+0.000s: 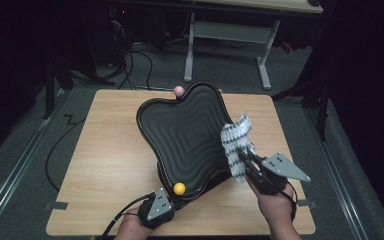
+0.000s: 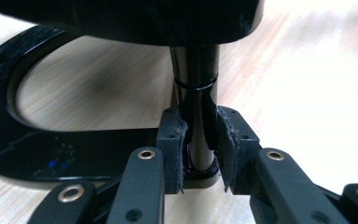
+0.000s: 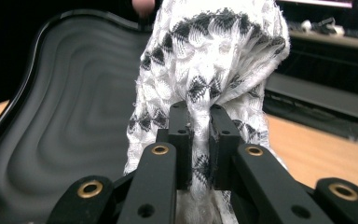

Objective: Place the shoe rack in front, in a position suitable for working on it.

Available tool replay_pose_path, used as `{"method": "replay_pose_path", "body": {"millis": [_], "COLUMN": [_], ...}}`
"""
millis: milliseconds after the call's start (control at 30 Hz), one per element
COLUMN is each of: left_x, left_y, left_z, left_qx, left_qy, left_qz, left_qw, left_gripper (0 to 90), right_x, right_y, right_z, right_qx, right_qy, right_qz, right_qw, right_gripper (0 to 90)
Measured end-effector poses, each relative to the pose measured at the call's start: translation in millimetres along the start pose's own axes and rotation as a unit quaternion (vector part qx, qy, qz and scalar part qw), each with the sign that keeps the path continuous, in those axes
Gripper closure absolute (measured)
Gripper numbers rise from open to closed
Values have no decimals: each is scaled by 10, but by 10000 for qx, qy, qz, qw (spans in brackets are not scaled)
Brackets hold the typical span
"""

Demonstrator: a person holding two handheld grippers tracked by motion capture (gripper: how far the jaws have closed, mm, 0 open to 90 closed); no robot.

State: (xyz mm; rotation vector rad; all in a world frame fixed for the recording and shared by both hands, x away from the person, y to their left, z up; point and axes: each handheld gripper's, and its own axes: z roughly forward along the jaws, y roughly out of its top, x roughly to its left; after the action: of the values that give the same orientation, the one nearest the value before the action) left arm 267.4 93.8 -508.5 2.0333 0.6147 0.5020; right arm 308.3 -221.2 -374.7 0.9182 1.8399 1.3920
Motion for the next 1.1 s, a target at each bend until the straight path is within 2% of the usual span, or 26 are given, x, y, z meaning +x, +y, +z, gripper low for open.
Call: {"method": "replay_pose_path", "body": {"millis": [167, 300, 400, 500, 533, 567, 667, 733, 767, 800, 833, 867, 900, 967, 1000, 1067, 1100], "left_x": [62, 103, 135, 154, 161, 163, 165, 168, 168, 168, 168, 167, 166, 164, 164, 162, 162], "left_y": [11, 17, 28, 38, 40, 40, 42, 42, 42, 42, 43, 43, 43, 43, 43, 41, 40], "left_z": [20, 38, 57, 65, 66, 65, 66, 67, 67, 67, 67, 67, 67, 66, 66, 66, 66], "left_qx": [22, 27, 47, 73, 81, 84, 90, 85, 85, 87, 88, 89, 93, 94, 93, 89, 87], "left_qy": [101, 161, 210, 234, 218, 212, 203, 195, 193, 194, 195, 200, 203, 207, 214, 216, 219], "left_qz": [-142, -188, -234, -235, -225, -220, -212, -214, -213, -215, -216, -218, -220, -224, -218, -224, -223], "left_qw": [9998, 9997, 9995, 9994, 9995, 9995, 9995, 9995, 9996, 9995, 9995, 9995, 9995, 9995, 9995, 9995, 9995], "left_gripper": [725, 726, 727, 726, 726, 726, 726, 726, 727, 727, 727, 727, 726, 726, 727, 727, 727], "right_x": [4, 36, 56, 43, 24, -9, -57, -82, -90, -96, -90, -82, -57, 9, 26, 40, 48], "right_y": [-362, -654, -935, -1105, -1171, -1256, -1324, -1325, -1330, -1341, -1355, -1370, -1392, -1449, -1460, -1447, -1439], "right_z": [-270, -346, -349, -311, -285, -250, -242, -252, -246, -231, -213, -195, -165, -92, -76, -57, -50], "right_qx": [317, 707, 1131, 1459, 1609, 1812, 1894, 1905, 1922, 2006, 2072, 2160, 2309, 2565, 2619, 2568, 2541], "right_qy": [-111, -84, -46, -119, -119, -121, -164, -285, -337, -339, -274, -200, -166, -199, -193, -136, -67], "right_qz": [-8, 83, 127, 101, 129, 212, 340, 461, 489, 552, 571, 511, 449, 220, 159, 91, 45], "right_qw": [9994, 9974, 9935, 9892, 9868, 9831, 9812, 9802, 9796, 9775, 9763, 9748, 9718, 9661, 9648, 9663, 9671], "right_gripper": [829, 829, 826, 819, 807, 770, 609, 376, 311, 255, 233, 225, 216, 213, 226, 348, 441]}}
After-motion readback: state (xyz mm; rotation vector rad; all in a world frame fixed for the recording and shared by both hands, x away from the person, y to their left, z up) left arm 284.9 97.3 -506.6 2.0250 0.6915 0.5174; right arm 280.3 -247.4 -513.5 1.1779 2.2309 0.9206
